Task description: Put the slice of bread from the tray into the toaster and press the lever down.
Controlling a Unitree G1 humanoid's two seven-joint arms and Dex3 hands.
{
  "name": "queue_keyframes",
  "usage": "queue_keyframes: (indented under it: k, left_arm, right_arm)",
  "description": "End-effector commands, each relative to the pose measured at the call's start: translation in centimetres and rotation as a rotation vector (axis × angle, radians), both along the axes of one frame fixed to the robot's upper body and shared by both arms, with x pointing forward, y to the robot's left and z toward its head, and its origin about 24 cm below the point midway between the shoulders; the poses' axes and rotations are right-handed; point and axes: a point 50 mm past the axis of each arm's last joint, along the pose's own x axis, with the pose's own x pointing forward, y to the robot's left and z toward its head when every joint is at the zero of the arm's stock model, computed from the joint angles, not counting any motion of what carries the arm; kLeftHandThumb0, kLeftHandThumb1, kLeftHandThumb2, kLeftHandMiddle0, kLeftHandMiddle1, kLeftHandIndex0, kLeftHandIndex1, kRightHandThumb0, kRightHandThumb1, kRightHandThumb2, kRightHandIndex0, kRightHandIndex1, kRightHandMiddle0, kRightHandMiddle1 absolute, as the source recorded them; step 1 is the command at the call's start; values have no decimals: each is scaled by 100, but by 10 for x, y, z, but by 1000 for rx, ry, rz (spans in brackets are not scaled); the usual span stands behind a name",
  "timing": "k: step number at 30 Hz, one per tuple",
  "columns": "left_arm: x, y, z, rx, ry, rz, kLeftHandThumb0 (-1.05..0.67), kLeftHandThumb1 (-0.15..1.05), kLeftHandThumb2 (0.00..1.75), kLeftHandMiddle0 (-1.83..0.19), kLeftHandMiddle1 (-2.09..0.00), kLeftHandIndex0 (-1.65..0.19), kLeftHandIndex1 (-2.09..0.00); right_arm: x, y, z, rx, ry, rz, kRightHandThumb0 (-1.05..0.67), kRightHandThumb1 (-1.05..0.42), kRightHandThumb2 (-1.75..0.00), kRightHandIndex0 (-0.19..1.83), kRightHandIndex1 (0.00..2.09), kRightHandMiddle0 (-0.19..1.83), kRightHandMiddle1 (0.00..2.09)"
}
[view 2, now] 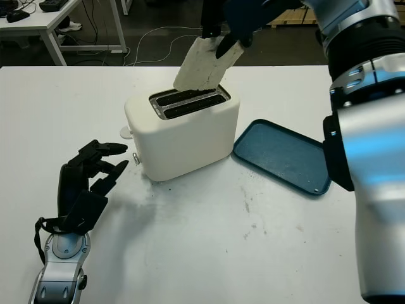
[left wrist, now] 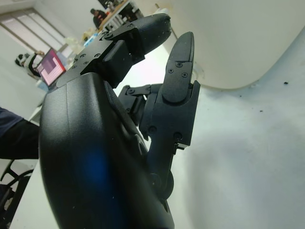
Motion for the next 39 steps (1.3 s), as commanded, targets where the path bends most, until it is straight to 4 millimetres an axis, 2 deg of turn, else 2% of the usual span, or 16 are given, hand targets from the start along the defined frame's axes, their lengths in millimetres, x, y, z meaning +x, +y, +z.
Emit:
queue_keyframes:
  k: [1, 4, 7, 9, 13, 20, 29, 32, 34, 37, 39]
  left_arm:
    - [-1, -1, 1, -4, -8, 0, -31, 92, 9, -60, -146, -65, -80]
    - [0, -1, 1, 8, -11, 1, -31, 92, 9, -61, -145, -65, -80]
    - [0, -1, 1, 4, -12, 2, -31, 92, 9, -61, -146, -66, -80]
    - [-1, -1, 0, 0, -10, 2, -32, 92, 9, -61, -146, -66, -80]
    - [-1, -2, 0, -3, -12, 0, -31, 92, 9, -61, -146, -66, -80]
    - [-1, -2, 0, -4, -13, -3, -31, 92, 10, -60, -147, -66, -80]
    - [-1, -2, 0, -10, -17, -6, -32, 92, 10, -60, -148, -66, -80]
    - [-1, -1, 0, -4, -18, -5, -32, 92, 9, -60, -147, -66, -80]
    - [-1, -1, 0, -2, -17, -5, -32, 92, 9, -61, -147, -66, -81]
    - [-1, -2, 0, -2, -17, -4, -32, 92, 10, -61, -147, -66, -81]
    - [-1, -2, 0, -6, -16, -3, -32, 92, 9, -61, -147, -66, -81]
  right_arm:
    - [1, 5, -2, 13, 12, 4, -54, -90, 0, 112, 127, 140, 16]
    - [2, 6, -9, 0, 19, 16, -55, -90, 0, 110, 132, 143, 18]
    - [3, 8, -18, -24, 22, 26, -57, -91, -1, 110, 84, 138, 17]
    - [4, 9, -22, -35, 33, 16, -55, -92, -3, 112, 72, 133, 13]
    - [8, 10, -30, -53, 39, -11, -53, -92, -6, 109, 86, 133, 12]
    - [11, 12, -44, -55, 78, -21, -53, -90, -2, 105, 82, 137, 15]
    - [14, 9, -59, -67, 114, -64, -47, -92, -2, 104, 76, 129, 11]
    - [15, 8, -65, -64, 121, -69, -53, -91, -4, 93, 68, 124, 8]
    - [14, 9, -67, -73, 124, -61, -66, -89, -2, 71, 56, 104, 2]
    - [12, 11, -68, -95, 112, -36, -73, -87, 0, 40, 39, 75, 0]
    - [11, 13, -67, -102, 98, -26, -74, -87, 0, 32, 35, 65, 0]
